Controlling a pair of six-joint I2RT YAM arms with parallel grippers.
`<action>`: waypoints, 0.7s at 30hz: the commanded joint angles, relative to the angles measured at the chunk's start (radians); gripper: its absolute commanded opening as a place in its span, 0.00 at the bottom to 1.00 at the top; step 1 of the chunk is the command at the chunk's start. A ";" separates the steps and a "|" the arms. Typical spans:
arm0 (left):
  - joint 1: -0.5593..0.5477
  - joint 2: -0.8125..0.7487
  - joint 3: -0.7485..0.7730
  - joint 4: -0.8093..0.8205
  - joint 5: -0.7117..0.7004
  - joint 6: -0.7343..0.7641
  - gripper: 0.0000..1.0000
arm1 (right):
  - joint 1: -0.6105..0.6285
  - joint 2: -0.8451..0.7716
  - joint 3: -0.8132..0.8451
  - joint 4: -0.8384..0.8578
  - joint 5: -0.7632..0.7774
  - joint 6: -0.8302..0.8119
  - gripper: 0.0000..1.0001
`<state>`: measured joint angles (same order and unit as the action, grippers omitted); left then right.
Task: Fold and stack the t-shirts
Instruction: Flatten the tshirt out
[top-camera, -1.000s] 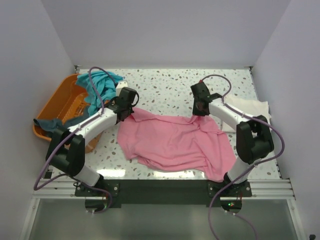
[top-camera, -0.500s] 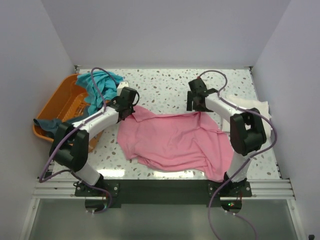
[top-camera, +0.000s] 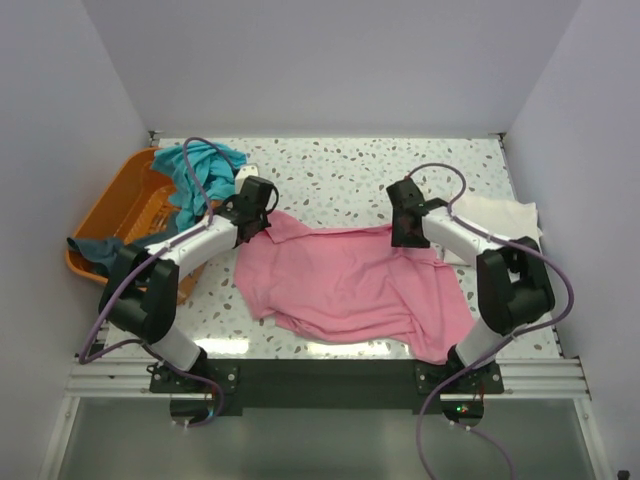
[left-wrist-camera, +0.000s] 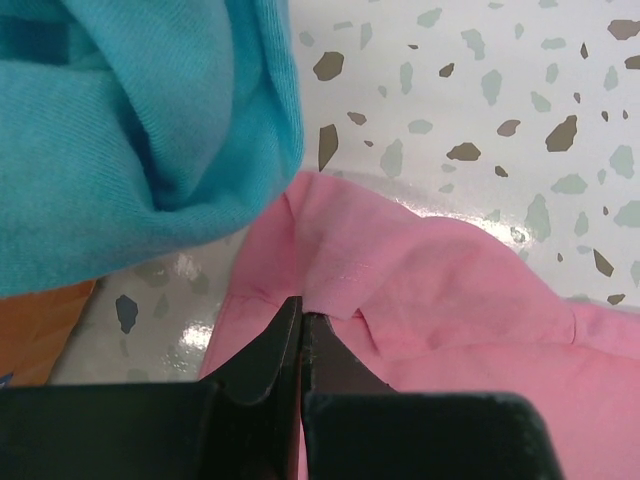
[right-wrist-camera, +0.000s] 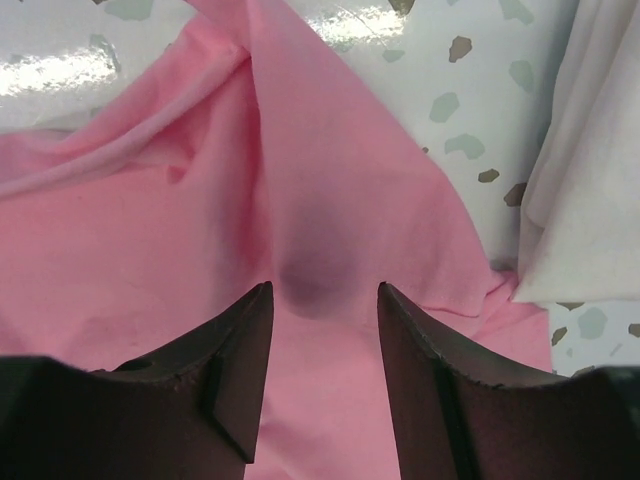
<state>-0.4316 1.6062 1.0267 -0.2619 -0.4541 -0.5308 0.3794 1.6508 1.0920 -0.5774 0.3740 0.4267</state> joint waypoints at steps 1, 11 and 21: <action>0.008 -0.017 -0.005 0.052 0.003 0.012 0.00 | 0.003 0.044 0.020 0.011 -0.009 0.009 0.49; 0.008 -0.020 -0.008 0.043 -0.006 0.011 0.00 | 0.004 0.101 0.039 0.010 0.032 0.030 0.22; 0.010 -0.045 0.024 -0.010 -0.057 0.009 0.00 | 0.004 -0.035 0.077 -0.131 0.126 0.047 0.11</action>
<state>-0.4313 1.6054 1.0210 -0.2604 -0.4637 -0.5312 0.3794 1.7119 1.1183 -0.6369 0.4324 0.4500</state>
